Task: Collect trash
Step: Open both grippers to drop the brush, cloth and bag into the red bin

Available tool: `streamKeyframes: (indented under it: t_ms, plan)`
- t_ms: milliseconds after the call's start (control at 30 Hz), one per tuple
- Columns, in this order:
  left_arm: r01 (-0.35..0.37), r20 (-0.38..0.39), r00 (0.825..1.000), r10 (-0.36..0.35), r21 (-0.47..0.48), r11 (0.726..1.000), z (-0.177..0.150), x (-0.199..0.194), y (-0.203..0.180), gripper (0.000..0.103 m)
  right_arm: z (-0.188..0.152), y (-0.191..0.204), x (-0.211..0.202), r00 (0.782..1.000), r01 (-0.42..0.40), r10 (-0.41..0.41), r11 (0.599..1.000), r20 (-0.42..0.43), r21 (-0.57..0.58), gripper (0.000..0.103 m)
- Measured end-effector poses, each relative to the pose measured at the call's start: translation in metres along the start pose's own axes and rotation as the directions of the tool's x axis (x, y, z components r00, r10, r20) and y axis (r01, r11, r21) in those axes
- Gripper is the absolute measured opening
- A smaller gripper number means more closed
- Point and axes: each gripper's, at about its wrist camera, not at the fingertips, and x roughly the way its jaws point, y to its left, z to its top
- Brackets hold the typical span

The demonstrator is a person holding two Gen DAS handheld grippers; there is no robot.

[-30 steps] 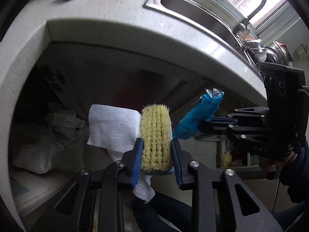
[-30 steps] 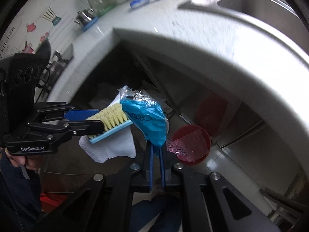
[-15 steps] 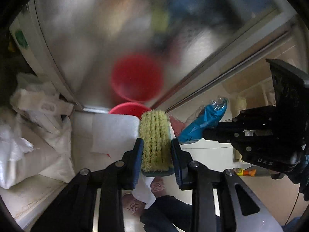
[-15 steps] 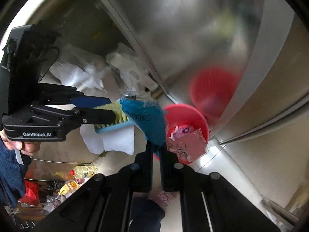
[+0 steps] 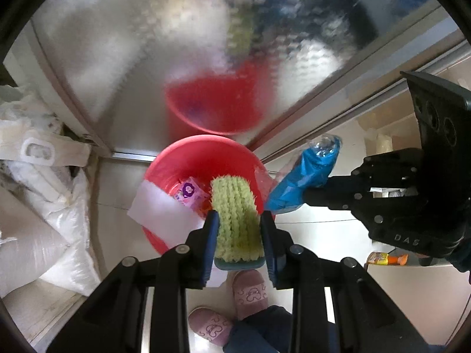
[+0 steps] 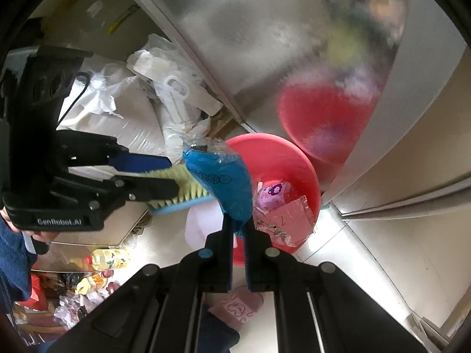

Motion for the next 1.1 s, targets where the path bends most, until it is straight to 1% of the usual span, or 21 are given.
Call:
streamKeyframes:
  t_ms: [133, 367, 500, 633, 667, 700, 733, 767, 800, 833, 867, 933, 1033, 1100]
  plan:
    - [0.018, -0.003, 1.0, -0.018, 0.012, 1.0, 0.001, 0.015, 0.004, 0.027, -0.004, -0.002, 0.01, 1.0, 0.012, -0.012, 1.0, -0.012, -0.021, 0.005]
    - [0.005, -0.024, 1.0, -0.005, -0.015, 1.0, 0.001, 0.032, 0.015, 0.028, -0.006, -0.008, 0.018, 1.0, -0.002, 0.002, 1.0, -0.017, -0.012, 0.005]
    - [-0.023, -0.055, 0.998, 0.021, -0.022, 0.999, 0.0, 0.038, 0.02, 0.03, -0.004, -0.011, 0.022, 1.0, -0.001, 0.001, 1.0, -0.027, -0.009, 0.006]
    - [-0.003, -0.079, 0.997, 0.0, -0.032, 0.999, -0.003, 0.039, 0.023, 0.031, -0.002, -0.014, 0.023, 0.999, -0.013, 0.013, 1.0, -0.04, 0.006, 0.006]
    - [-0.002, -0.077, 0.997, -0.001, -0.032, 1.0, -0.004, 0.038, 0.023, 0.031, -0.002, -0.012, 0.023, 0.999, -0.012, 0.012, 1.0, -0.044, 0.002, 0.007]
    - [-0.002, -0.076, 0.997, 0.0, -0.034, 0.999, -0.005, 0.037, 0.023, 0.032, -0.002, -0.011, 0.023, 0.999, -0.007, 0.007, 1.0, -0.047, -0.007, 0.01]
    - [-0.002, -0.072, 0.997, -0.001, -0.034, 0.999, -0.006, 0.035, 0.023, 0.036, -0.001, -0.01, 0.024, 0.999, -0.007, 0.007, 1.0, -0.049, -0.012, 0.014]
    - [-0.003, -0.065, 0.998, 0.001, -0.033, 0.999, -0.006, 0.033, 0.024, 0.039, 0.0, -0.007, 0.026, 0.999, -0.004, 0.003, 1.0, -0.049, -0.017, 0.028]
    - [-0.009, -0.056, 0.998, 0.007, -0.031, 0.999, -0.007, 0.031, 0.025, 0.04, 0.001, -0.006, 0.026, 0.999, 0.001, -0.002, 1.0, -0.045, -0.02, 0.035]
    - [-0.016, -0.05, 0.999, 0.014, -0.031, 0.999, -0.007, 0.028, 0.025, 0.041, 0.001, -0.005, 0.027, 0.999, 0.001, -0.002, 1.0, -0.039, -0.021, 0.045]
    - [-0.022, -0.046, 0.999, 0.021, -0.033, 0.999, -0.007, 0.026, 0.027, 0.041, 0.001, -0.005, 0.027, 0.999, 0.007, -0.007, 1.0, -0.038, -0.018, 0.048]
    - [-0.025, -0.045, 0.999, 0.023, -0.049, 0.998, -0.008, 0.023, 0.032, 0.041, 0.002, -0.005, 0.029, 0.999, 0.016, -0.016, 1.0, -0.04, -0.004, 0.048]
    - [-0.016, -0.037, 0.999, 0.012, -0.094, 0.995, -0.012, 0.014, 0.04, 0.046, 0.003, -0.002, 0.026, 0.999, 0.019, -0.018, 1.0, -0.035, 0.014, 0.048]
    - [-0.023, -0.034, 0.999, 0.02, -0.1, 0.995, -0.015, 0.005, 0.043, 0.05, 0.003, 0.005, 0.021, 0.999, 0.024, -0.024, 1.0, -0.028, 0.003, 0.048]
